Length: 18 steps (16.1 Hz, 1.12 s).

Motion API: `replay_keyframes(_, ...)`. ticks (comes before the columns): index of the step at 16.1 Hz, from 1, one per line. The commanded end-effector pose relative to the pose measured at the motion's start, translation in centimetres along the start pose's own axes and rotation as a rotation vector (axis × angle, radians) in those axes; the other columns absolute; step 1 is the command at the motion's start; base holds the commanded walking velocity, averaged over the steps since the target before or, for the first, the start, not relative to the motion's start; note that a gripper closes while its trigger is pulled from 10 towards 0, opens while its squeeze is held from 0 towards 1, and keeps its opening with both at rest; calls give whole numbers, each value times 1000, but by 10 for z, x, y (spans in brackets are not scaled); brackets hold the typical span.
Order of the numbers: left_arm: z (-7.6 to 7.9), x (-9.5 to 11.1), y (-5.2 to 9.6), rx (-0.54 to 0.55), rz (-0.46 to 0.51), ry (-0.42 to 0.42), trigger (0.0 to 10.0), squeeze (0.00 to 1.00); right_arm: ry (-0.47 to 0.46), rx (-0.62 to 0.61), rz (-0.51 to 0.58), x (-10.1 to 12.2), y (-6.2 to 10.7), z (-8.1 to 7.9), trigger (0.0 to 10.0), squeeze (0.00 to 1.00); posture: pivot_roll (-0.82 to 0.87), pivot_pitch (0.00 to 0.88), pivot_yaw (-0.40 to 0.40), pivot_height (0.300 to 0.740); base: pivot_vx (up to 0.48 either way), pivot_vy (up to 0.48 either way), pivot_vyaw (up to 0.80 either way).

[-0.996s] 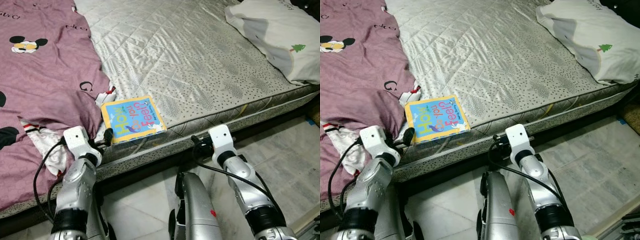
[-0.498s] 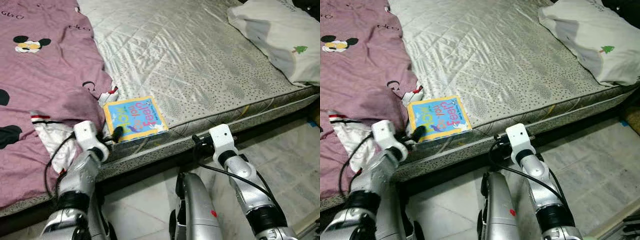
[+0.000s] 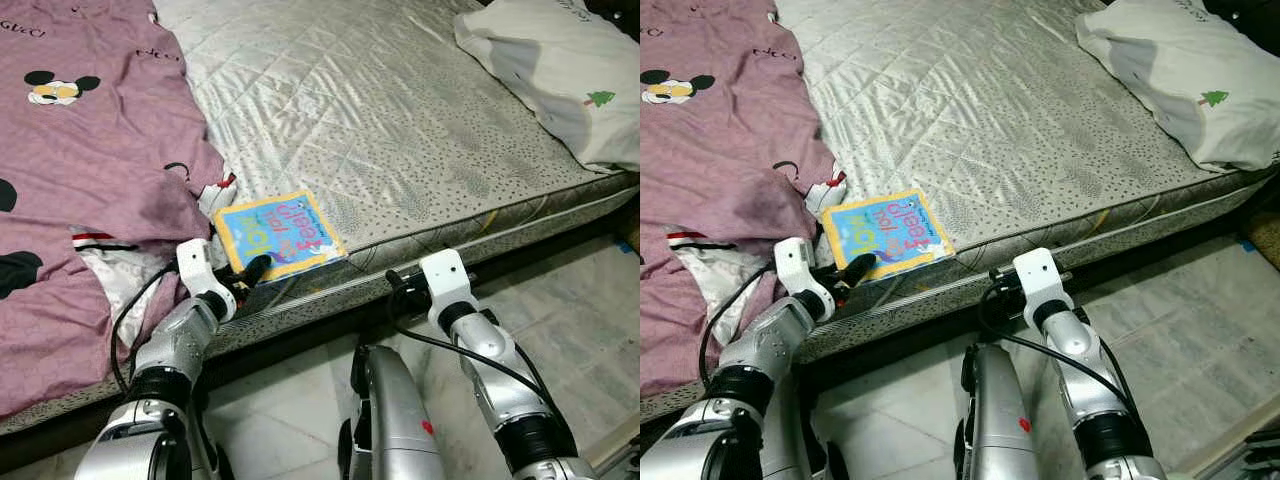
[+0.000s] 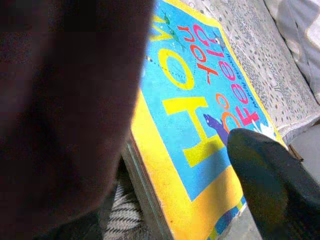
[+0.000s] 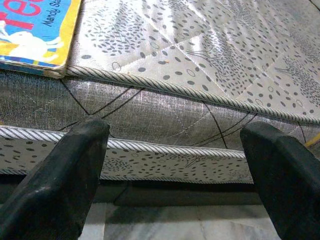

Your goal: Clean up the room

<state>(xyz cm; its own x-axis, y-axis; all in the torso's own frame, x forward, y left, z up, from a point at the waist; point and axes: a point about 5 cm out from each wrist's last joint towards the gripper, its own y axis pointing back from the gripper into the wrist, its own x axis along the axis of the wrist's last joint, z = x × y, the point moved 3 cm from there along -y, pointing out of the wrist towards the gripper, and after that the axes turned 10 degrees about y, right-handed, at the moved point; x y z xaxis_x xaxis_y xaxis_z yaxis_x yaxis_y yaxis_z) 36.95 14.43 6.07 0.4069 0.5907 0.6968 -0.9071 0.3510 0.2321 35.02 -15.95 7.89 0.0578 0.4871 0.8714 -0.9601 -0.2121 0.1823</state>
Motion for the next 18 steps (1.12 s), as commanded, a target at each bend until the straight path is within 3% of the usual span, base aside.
replay_keyframes(1, 6, -25, -3, -37, -89, 29, 0, 0, 9, -5, -16, -4, 3, 3, 10000, 0, -140, 199, -115, 520, 0, 0, 0)
replay_keyframes(3, 4, -28, -3, -21, -98, 15, 0, 0, 10, -4, -17, -4, 3, 3, 10000, 0, -138, 201, -115, 520, 0, 0, 0)
replay_keyframes(5, 6, -28, -3, -29, -101, 13, 745, 0, 9, -2, -16, -4, 3, 1, 10000, 0, -135, 200, -116, 520, 0, 0, 0)
replay_keyframes(6, 8, -29, -4, -43, -96, 33, 0, 0, 8, 1, -15, -3, 3, 0, 10000, 0, -135, 200, -116, 520, 0, 0, 0)
replay_keyframes(10, 10, -25, -5, -51, -46, 82, 0, 0, 9, 3, -13, -2, 1, 0, 10000, 0, -132, 194, -120, 520, 0, 0, 0)
replay_keyframes(16, 16, 15, -7, -67, 165, 90, 0, 0, 10, -5, -9, -1, -1, 0, 10000, 0, -127, 182, -119, 520, 0, 0, 0)
replay_keyframes(18, 23, 34, -6, -86, 242, 45, 0, 0, 13, -13, -8, 0, -2, 1, 10000, 0, -126, 178, -120, 520, 0, 0, 0)
